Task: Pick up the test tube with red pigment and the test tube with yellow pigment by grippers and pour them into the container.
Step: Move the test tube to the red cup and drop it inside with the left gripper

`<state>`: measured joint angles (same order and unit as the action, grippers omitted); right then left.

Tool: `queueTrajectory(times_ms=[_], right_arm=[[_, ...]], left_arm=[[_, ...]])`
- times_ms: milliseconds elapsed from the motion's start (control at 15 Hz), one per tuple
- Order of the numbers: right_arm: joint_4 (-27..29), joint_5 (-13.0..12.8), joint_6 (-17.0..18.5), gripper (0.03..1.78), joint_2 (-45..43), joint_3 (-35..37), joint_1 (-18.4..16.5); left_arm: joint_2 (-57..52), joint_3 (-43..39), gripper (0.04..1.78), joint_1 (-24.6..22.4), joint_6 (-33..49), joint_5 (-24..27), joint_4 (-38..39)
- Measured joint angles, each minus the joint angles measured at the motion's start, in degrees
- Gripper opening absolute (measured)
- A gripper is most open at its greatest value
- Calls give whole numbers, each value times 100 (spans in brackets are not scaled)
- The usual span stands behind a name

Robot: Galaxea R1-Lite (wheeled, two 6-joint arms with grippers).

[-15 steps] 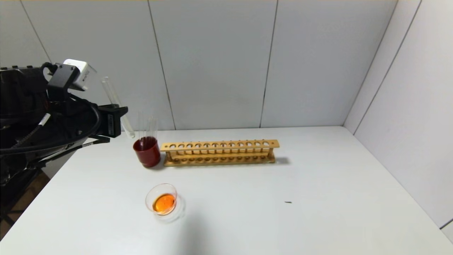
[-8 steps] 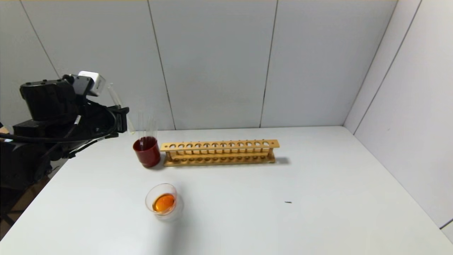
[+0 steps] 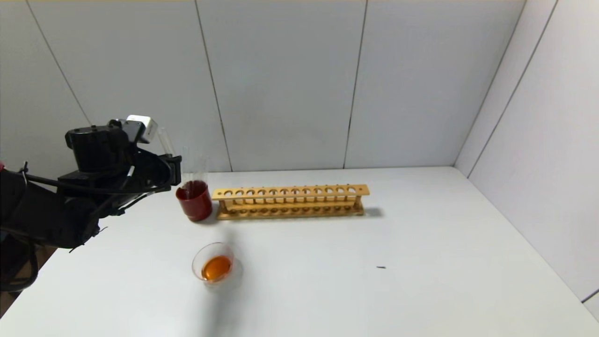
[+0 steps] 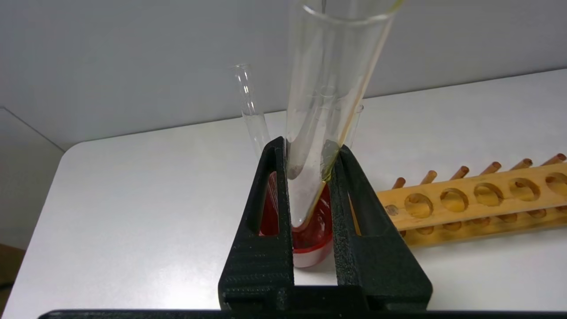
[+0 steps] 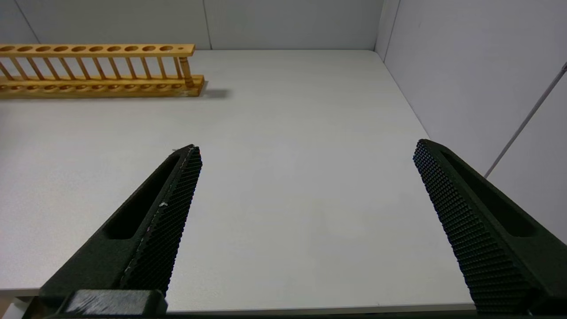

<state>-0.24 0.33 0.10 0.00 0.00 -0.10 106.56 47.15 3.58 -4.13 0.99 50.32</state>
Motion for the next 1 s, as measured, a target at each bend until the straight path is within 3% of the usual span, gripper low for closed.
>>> queueTrajectory(times_ms=[800, 1000], right_arm=[[0, 0, -2, 175, 0, 0, 0], [0, -2, 0, 175, 0, 0, 0]], left_arm=[[664, -127, 30, -52, 161, -11, 256], [828, -135, 30, -56, 234, -26, 640]])
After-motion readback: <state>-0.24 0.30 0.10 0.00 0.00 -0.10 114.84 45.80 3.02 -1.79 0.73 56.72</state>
